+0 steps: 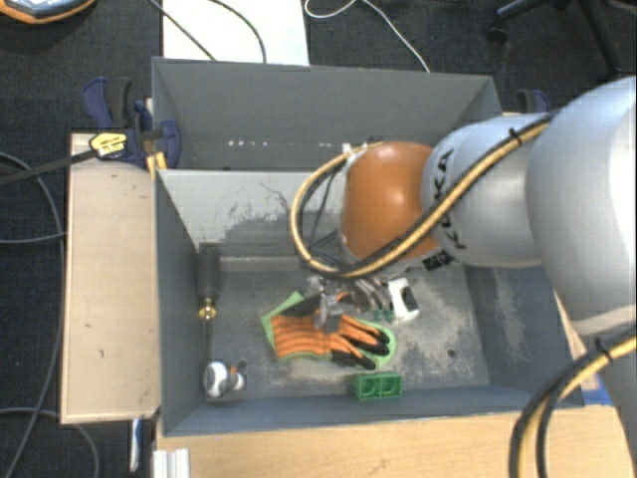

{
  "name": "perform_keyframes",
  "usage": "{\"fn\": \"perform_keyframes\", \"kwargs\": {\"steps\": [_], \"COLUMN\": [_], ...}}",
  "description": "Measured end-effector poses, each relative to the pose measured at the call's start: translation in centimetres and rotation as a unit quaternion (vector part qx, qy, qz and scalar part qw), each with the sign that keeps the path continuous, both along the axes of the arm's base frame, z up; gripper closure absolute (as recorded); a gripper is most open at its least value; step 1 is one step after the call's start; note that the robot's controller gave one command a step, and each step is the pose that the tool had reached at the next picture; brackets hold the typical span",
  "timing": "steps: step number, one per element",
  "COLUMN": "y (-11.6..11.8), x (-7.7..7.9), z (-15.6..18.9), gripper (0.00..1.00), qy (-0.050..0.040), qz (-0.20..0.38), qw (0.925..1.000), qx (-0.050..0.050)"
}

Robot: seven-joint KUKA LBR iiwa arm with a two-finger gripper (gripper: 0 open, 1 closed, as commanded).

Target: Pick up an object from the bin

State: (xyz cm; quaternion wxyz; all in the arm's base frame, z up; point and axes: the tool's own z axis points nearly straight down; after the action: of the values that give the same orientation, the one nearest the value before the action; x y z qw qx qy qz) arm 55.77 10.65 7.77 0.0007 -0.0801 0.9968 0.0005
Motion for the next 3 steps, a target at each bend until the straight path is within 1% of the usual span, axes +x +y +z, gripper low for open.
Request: {"fn": "perform_keyframes", "kwargs": {"steps": [1,2,3], "y": [0.2,0.4,0.0], "x": [-0.6,1.9,-0.7], "z": [8.5,2.3,7.5], "gripper": [1.00,1.00,1.00], "qy": [0.0018,-0.0036,0.0027], "qz": [0.006,0.000,-0.002], "qw": [1.0000,1.0000,1.0000], "qx": [-0.001,0.001,0.000]}}
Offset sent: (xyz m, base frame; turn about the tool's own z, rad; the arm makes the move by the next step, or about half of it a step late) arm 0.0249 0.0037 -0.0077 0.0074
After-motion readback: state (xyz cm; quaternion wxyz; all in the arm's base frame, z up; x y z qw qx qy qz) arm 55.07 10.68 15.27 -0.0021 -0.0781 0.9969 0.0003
